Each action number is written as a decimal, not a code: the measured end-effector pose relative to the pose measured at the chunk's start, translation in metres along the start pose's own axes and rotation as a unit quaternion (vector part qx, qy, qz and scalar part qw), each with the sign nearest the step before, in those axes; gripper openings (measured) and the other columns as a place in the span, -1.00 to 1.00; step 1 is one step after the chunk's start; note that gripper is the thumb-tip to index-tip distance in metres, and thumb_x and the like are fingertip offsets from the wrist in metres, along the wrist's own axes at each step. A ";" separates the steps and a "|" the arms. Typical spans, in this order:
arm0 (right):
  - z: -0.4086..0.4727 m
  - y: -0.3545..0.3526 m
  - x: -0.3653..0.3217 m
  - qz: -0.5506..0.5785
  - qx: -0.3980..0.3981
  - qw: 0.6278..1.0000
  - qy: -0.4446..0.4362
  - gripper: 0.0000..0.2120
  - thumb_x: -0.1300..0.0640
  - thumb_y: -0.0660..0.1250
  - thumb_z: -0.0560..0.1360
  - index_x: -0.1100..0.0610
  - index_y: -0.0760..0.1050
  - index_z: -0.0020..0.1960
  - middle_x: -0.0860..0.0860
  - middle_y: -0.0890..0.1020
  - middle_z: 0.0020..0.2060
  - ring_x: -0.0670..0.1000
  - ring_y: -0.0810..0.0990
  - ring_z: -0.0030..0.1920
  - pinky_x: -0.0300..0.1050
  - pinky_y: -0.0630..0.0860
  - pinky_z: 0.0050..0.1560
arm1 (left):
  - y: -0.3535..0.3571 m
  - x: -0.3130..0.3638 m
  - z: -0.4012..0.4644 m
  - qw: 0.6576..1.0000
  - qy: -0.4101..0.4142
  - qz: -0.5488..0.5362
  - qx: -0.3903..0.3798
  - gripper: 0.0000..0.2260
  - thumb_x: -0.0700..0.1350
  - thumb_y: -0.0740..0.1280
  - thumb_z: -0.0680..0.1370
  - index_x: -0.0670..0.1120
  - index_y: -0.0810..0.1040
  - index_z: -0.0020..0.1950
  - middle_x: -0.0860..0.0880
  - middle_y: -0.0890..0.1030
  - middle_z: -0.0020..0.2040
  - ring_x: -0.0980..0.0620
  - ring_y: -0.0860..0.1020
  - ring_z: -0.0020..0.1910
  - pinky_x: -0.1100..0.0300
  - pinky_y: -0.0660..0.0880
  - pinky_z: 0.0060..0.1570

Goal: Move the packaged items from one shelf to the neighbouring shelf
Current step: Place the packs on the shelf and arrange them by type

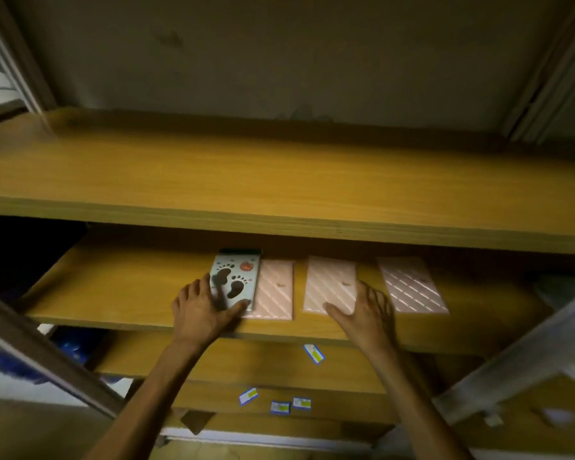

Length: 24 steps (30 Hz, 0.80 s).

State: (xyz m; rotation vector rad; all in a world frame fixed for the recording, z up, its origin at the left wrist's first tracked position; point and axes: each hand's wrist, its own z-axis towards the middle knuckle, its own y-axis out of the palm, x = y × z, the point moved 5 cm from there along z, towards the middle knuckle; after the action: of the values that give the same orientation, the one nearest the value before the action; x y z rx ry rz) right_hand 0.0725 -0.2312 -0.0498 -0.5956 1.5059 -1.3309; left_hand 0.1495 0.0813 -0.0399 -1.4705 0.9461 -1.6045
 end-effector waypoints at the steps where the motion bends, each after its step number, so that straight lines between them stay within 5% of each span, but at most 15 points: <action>1: -0.003 0.003 0.000 0.001 -0.005 1.000 0.018 -0.08 -0.48 0.18 0.35 0.07 0.13 0.50 0.07 0.32 0.44 0.13 0.24 0.43 0.02 0.20 0.38 | 0.003 -0.001 0.001 1.000 0.001 0.003 -0.008 -0.04 0.51 0.22 0.28 -0.08 0.19 0.49 -0.13 0.33 0.45 -0.16 0.24 0.43 -0.09 0.20 0.38; 4: -0.009 0.007 -0.008 0.008 -0.025 0.999 0.044 -0.03 -0.49 0.20 0.33 0.07 0.07 0.52 0.07 0.25 0.48 0.12 0.16 0.47 0.03 0.15 0.40 | 0.009 -0.004 0.004 1.000 0.011 -0.027 -0.001 -0.03 0.50 0.18 0.26 -0.10 0.22 0.48 -0.14 0.37 0.43 -0.16 0.27 0.42 -0.10 0.16 0.40; 11: -0.015 0.007 -0.006 0.116 -0.033 0.989 0.087 -0.05 -0.31 0.42 0.30 -0.01 0.07 0.52 0.07 0.24 0.46 0.11 0.13 0.46 0.05 0.22 0.39 | 0.005 0.005 0.009 0.989 0.030 -0.147 0.002 -0.09 0.15 0.56 0.27 -0.11 0.24 0.48 -0.19 0.39 0.39 -0.20 0.35 0.36 -0.12 0.31 0.34; 19: -0.014 0.007 -0.017 0.066 0.007 0.992 0.109 -0.01 -0.45 0.29 0.31 0.09 0.07 0.52 0.07 0.28 0.47 0.11 0.16 0.46 0.06 0.15 0.42 | -0.003 0.001 0.014 0.956 -0.025 -0.290 -0.038 -0.12 -0.09 0.60 0.29 -0.12 0.22 0.50 -0.18 0.39 0.37 -0.18 0.40 0.33 -0.08 0.42 0.29; 24: -0.013 0.009 -0.015 0.099 -0.006 0.988 0.117 0.00 -0.36 0.39 0.30 0.06 0.04 0.53 0.07 0.26 0.48 0.12 0.13 0.47 0.07 0.15 0.43 | -0.005 0.000 0.008 0.883 -0.093 -0.441 -0.129 -0.69 -0.16 0.45 0.45 -0.12 0.49 0.16 -0.21 0.68 -0.07 -0.32 0.65 -0.25 -0.19 0.62 -0.24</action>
State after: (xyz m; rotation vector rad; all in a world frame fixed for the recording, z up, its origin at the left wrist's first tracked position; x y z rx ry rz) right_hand 0.0691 -0.2101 -0.0542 -0.2960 1.7154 -1.2704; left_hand 0.1571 0.0836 -0.0350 -2.4194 0.3718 -1.9209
